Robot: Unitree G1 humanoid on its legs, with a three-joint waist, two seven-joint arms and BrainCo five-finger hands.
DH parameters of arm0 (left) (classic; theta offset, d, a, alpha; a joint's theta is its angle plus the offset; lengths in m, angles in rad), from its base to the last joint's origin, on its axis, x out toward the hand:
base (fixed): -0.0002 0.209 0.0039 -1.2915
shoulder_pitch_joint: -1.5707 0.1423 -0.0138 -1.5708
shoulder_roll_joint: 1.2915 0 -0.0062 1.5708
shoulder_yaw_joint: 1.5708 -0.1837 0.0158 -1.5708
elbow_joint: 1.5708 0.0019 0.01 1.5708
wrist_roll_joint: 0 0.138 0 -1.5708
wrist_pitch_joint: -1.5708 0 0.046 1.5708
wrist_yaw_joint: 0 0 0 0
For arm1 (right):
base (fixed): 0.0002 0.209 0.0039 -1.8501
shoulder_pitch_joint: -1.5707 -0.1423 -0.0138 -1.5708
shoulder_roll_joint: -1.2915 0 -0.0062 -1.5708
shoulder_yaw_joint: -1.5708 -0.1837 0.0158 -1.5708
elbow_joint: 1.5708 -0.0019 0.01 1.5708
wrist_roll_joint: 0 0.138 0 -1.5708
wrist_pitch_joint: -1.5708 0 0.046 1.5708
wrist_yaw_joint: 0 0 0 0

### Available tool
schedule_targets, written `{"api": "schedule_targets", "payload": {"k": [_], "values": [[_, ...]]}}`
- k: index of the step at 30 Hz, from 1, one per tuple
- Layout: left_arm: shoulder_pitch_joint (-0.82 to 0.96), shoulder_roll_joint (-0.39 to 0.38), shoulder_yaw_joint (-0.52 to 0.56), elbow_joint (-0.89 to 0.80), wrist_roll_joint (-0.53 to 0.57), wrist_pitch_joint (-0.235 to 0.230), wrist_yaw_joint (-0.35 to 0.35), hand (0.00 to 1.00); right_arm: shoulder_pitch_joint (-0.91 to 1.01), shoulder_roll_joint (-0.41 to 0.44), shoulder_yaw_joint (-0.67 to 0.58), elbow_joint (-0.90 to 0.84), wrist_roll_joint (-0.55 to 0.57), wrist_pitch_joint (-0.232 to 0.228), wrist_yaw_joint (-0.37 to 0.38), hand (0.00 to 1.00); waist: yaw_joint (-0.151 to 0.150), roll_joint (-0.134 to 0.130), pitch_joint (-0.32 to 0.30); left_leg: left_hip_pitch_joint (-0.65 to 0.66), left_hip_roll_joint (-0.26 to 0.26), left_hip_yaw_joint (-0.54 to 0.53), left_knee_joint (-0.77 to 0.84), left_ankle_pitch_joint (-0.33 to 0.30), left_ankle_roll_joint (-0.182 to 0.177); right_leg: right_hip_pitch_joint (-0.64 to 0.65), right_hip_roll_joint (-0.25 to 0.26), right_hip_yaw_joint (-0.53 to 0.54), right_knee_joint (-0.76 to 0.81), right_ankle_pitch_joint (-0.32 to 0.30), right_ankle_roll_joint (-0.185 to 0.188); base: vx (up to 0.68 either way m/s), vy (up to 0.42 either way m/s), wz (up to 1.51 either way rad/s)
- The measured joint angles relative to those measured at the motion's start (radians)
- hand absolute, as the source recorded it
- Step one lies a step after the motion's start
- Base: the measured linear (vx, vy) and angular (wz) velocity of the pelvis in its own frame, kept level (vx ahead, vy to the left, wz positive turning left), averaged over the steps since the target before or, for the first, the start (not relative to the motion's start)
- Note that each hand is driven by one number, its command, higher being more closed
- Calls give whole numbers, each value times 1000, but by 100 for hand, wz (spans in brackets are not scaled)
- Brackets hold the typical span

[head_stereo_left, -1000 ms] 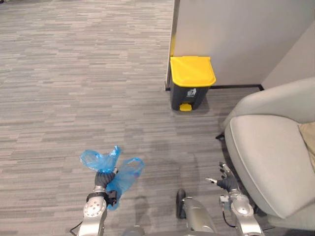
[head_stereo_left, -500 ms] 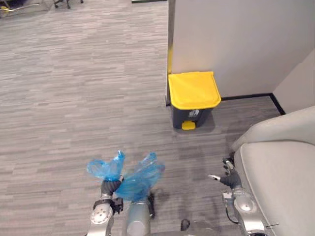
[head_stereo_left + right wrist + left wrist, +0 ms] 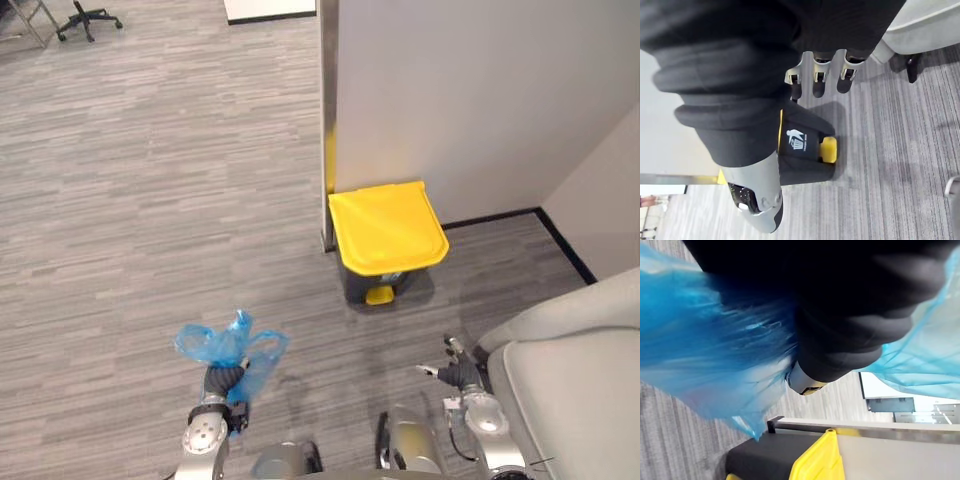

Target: Gather rubbish on tea table into small bin, then transfer packed bag to large trash can.

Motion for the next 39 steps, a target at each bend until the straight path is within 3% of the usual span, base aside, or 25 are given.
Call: {"api": "schedule_targets", "payload": {"k": [1,2,4,5,7,8,10,12,13,14,17,20,31,34,37,39], "values": [[-1,5,1,16,1,-1,-1,100,6,-7,-3,11,0,0,-1,0,-18,1,1,40,7,-47,-1,-24,-38,38,10,12,-55,176,-29,496,-193,42],[-3,-2,0,32,1,0,-1,100,5,-19,-4,29,0,0,0,0,-19,22,-6,43,26,-65,-2,-25,-40,37,27,1,-37,170,-36,580,-235,37],[-7,-6,6,36,1,0,-2,100,-17,-25,-20,28,0,1,0,0,-20,36,-8,23,72,-100,69,6,-85,57,46,-44,7,80,-69,564,-298,37],[-19,-16,6,37,1,1,-3,100,-2,-24,-22,24,1,1,0,0,-22,40,-5,-32,109,-116,247,28,-97,128,66,-77,-31,63,-79,516,-305,52],[-20,-30,4,36,1,0,-3,100,19,-6,-12,-16,2,0,-3,0,1,35,2,-134,170,-111,513,90,-84,230,87,-86,-98,51,-96,361,-159,13],[-20,-31,-4,36,1,0,-4,100,22,2,-16,-38,10,-1,-9,0,9,27,4,-191,185,-95,586,37,-76,271,92,-75,-129,49,-99,319,-80,-20],[-18,-32,-6,35,1,1,-8,100,13,6,-19,-55,14,-8,-20,0,14,22,2,-242,179,-81,539,-6,-65,286,91,-58,-150,50,-98,217,-4,-34],[-19,-39,-5,35,1,1,-20,100,-7,28,-43,-52,22,-5,-27,0,17,28,2,-265,161,-70,289,-3,-63,289,91,-30,-152,50,-92,184,117,-43],[-19,-45,-5,35,0,1,-21,100,-7,33,-53,-52,26,-5,-29,0,15,32,0,-258,155,-71,198,29,-76,291,93,-19,-152,49,-83,180,190,-48],[-19,-57,-4,38,-1,1,-22,100,-4,39,-69,-46,46,-5,-30,0,15,42,-1,-240,149,-72,106,109,-64,300,103,-1,-154,35,-53,178,171,-39],[-21,-58,-13,30,0,4,-23,100,30,50,-83,-50,57,-2,-29,0,13,11,-13,-195,98,-27,61,115,-60,317,56,39,-186,37,-20,144,146,-28],[-20,-42,-8,30,0,4,-23,100,39,51,-82,-43,56,-2,-29,0,12,15,-15,-168,78,5,26,114,-58,317,40,77,-210,47,-1,53,87,-32],[2,-8,51,43,1,9,-20,100,3,10,-83,70,56,1,-29,0,11,16,-21,-150,87,57,-38,105,-50,274,76,180,-271,86,5,30,-9,-30],[2,9,53,43,1,9,-19,100,-15,-1,-82,78,56,2,-30,0,11,20,-22,-176,95,50,20,64,-43,261,80,199,-256,88,9,56,39,-28],[1,11,45,36,1,9,-20,100,-24,-4,-82,74,56,2,-31,0,10,32,-16,-186,114,40,100,5,-33,220,84,199,-127,58,35,14,84,-7],[-5,17,39,29,1,10,-20,100,-18,-4,-86,59,56,2,-38,0,7,33,7,-153,104,10,146,-68,-3,100,61,129,196,4,57,-17,116,15]]}}
